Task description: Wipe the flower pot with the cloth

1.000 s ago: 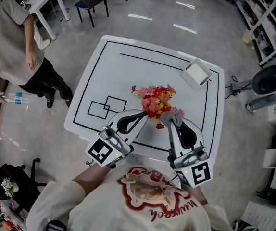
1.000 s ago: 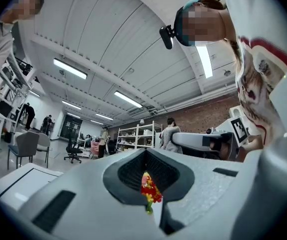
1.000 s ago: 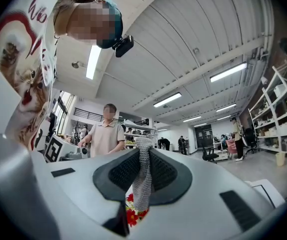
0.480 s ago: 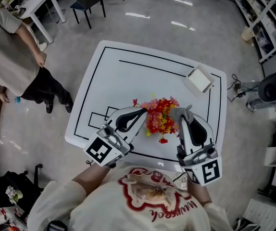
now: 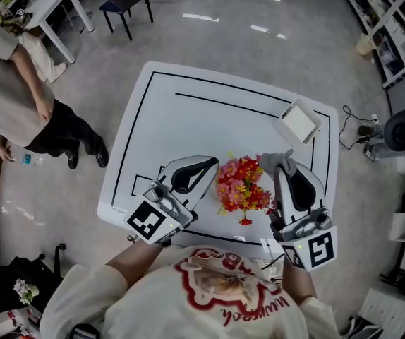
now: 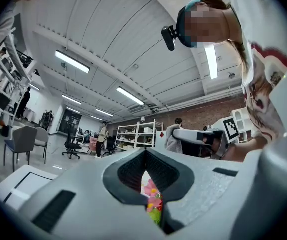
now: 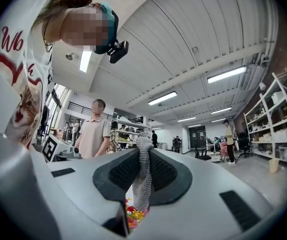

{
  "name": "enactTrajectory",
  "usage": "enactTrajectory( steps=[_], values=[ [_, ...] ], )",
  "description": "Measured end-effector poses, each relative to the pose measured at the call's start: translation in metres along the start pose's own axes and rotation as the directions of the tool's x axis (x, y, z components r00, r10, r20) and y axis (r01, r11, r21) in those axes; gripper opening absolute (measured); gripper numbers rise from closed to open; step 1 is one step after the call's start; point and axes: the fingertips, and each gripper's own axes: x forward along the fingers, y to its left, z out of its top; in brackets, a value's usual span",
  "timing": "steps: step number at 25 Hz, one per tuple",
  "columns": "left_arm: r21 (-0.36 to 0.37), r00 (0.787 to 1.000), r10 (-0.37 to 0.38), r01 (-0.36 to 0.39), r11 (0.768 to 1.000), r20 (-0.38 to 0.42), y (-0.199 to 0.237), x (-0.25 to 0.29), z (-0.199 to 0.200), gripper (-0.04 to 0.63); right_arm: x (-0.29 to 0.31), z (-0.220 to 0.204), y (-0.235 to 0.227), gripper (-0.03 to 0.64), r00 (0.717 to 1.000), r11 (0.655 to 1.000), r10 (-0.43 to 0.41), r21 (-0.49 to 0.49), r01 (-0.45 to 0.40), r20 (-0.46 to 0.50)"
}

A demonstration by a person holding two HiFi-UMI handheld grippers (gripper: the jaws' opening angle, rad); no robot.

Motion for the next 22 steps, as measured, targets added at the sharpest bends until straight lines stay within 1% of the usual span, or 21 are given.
enactTrajectory(
  steps=[3,6,9,13,17,20,22],
  values=[
    [0.0,1.0,0.004,-0.004,1.0,-0.002,0.006,0.003,0.003,0.003,0.003,0.0,-0.007,0.044,1.0,1.0,0.0,-0.008,0.0,-0.008],
    [0.01,1.0,0.02,-0.02,1.0,-0.016,0.01,0.004,0.001,0.003,0.007,0.001,-0.013,0.044,1.0,1.0,0.027,-0.013,-0.027,-0.015],
    [0.01,0.998,0.057,-0.056,0.998,-0.026,0.012,0.006,-0.001,0.003,0.013,-0.002,-0.019,0.044,0.994,0.994,0.107,-0.003,-0.107,-0.03],
    [0.034,0.994,0.105,-0.105,0.994,-0.007,0.012,0.01,0.003,0.003,0.024,-0.011,-0.035,0.044,0.973,0.974,0.227,0.024,-0.226,-0.042],
    [0.033,0.987,0.161,-0.161,0.986,0.012,0.009,0.005,0.007,0.003,0.035,-0.025,-0.04,0.044,0.933,0.937,0.349,0.014,-0.349,-0.084],
    [0.05,0.977,0.212,-0.213,0.976,0.027,0.014,0.004,0.005,0.003,0.051,-0.045,-0.043,0.044,0.887,0.893,0.45,0.039,-0.449,-0.103],
    [0.049,0.971,0.235,-0.236,0.97,0.04,0.01,0.007,0.0,0.003,0.052,-0.062,-0.047,0.044,0.854,0.864,0.503,0.057,-0.5,-0.132]
  ],
)
